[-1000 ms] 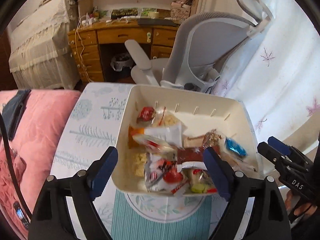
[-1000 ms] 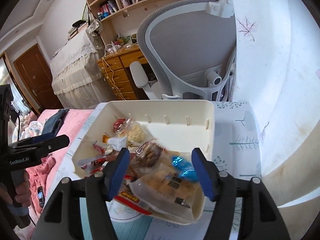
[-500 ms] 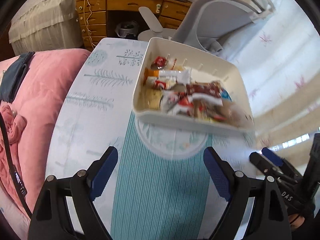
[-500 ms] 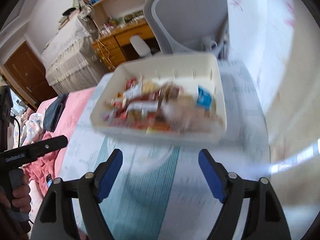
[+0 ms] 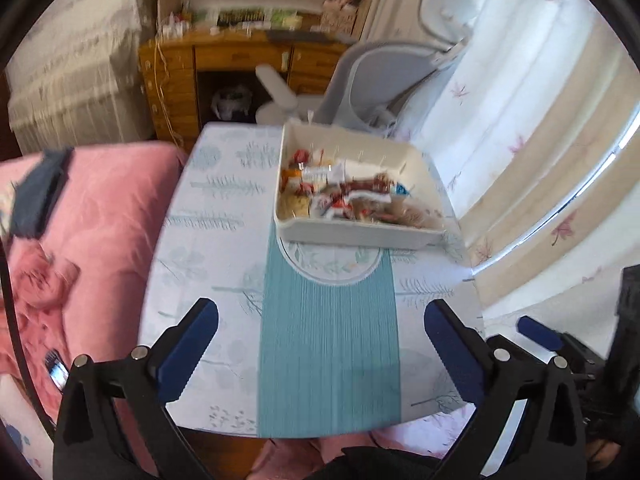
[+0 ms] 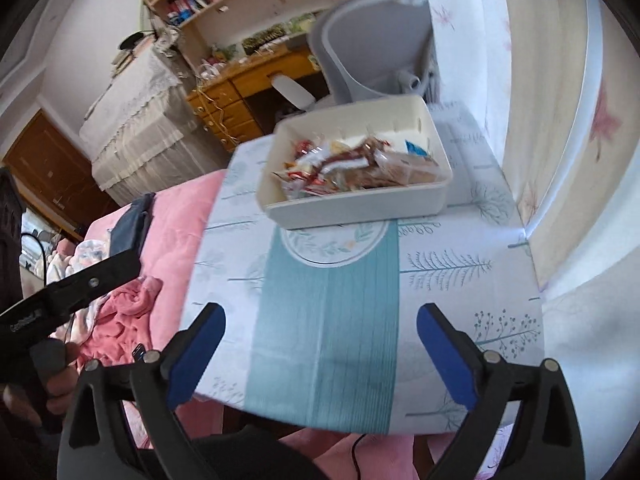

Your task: Organize snacks

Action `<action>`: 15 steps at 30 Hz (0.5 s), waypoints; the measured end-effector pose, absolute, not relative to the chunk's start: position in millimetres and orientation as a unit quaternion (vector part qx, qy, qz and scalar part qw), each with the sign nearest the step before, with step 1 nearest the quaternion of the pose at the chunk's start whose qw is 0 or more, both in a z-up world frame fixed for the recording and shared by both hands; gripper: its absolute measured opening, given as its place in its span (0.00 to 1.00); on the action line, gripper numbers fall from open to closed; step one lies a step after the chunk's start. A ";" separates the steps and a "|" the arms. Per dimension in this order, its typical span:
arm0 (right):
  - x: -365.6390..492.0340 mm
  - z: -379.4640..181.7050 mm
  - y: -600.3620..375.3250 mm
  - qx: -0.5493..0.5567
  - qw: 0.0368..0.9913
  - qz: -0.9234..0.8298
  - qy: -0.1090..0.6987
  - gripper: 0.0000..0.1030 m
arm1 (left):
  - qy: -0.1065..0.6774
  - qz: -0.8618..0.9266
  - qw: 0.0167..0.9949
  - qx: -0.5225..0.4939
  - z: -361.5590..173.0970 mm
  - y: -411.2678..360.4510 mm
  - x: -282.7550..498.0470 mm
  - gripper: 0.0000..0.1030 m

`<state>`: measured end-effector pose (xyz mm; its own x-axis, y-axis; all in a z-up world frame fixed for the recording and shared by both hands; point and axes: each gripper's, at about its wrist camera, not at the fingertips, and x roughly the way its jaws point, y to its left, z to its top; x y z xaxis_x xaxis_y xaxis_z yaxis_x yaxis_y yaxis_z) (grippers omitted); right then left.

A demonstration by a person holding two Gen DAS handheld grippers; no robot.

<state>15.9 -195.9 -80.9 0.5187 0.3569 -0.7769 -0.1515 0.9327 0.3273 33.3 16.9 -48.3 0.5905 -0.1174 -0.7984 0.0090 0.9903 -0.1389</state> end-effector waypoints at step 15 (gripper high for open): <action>-34.5 -48.1 -194.0 0.086 0.887 0.115 0.440 1.00 | 0.421 0.026 0.906 -0.024 -26.2 -17.8 -17.0 0.99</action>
<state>-34.5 -194.0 -48.1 0.5866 0.2802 -0.7598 -0.1291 0.9586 0.2539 -17.0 -17.8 -26.2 0.6445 0.0268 -0.7641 -0.0673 0.9975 -0.0217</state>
